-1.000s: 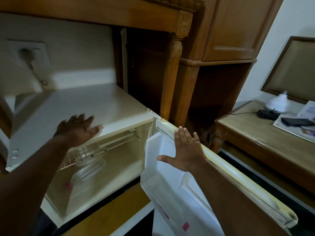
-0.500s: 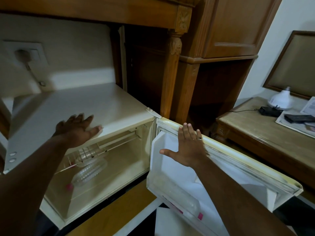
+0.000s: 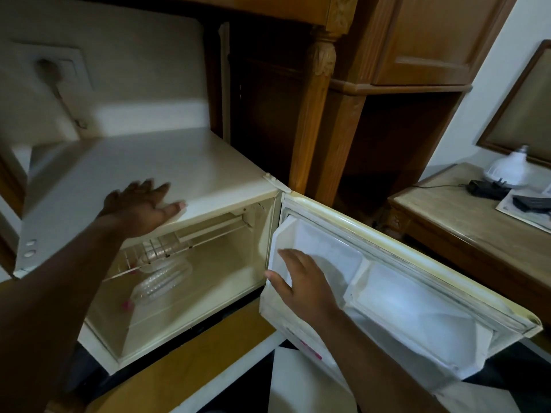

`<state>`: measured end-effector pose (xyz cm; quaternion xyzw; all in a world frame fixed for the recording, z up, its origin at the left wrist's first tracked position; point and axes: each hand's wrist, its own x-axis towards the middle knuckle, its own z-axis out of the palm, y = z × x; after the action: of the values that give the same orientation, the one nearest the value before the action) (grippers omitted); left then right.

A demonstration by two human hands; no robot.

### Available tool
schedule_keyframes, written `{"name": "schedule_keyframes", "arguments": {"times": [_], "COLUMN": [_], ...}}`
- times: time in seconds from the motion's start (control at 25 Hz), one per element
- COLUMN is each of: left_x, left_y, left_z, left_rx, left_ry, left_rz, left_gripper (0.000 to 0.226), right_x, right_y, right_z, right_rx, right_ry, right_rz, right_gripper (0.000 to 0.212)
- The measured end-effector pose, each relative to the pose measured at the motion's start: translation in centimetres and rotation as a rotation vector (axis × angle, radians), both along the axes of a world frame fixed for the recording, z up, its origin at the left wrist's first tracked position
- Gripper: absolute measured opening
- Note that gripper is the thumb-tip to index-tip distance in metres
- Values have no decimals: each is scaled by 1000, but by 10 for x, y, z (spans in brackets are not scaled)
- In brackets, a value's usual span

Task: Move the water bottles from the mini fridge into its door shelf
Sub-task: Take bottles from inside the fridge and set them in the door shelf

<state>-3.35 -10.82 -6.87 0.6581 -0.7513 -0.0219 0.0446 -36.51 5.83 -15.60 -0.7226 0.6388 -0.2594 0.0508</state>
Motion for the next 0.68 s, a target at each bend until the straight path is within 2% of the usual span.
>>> {"name": "schedule_keyframes", "arguments": {"times": [0.08, 0.2, 0.28, 0.36, 0.44, 0.68], "left_x": [1, 3, 4, 3, 4, 0], "left_y": [0, -2, -5, -6, -8, -1], "left_z": [0, -2, -3, -4, -4, 1], "left_rx": [-17, -41, -45, -38, -38, -30], "left_ry": [1, -2, -17, -29, -34, -10], "left_rz": [-1, -11, -20, -25, -20, -11], "left_gripper": [115, 115, 115, 115, 113, 107], "right_x": [-20, -73, -103, -117, -119, -101], "right_y": [13, 36, 49, 57, 54, 41], "right_z": [-39, -97, -125, -142, -151, -154], "right_rx": [232, 556, 754, 934, 959, 926], "right_ry": [7, 25, -6, -127, -262, -587], "right_rz": [-136, -462, -533, -534, -557, -668], "right_gripper": [68, 70, 69, 80, 85, 75]}}
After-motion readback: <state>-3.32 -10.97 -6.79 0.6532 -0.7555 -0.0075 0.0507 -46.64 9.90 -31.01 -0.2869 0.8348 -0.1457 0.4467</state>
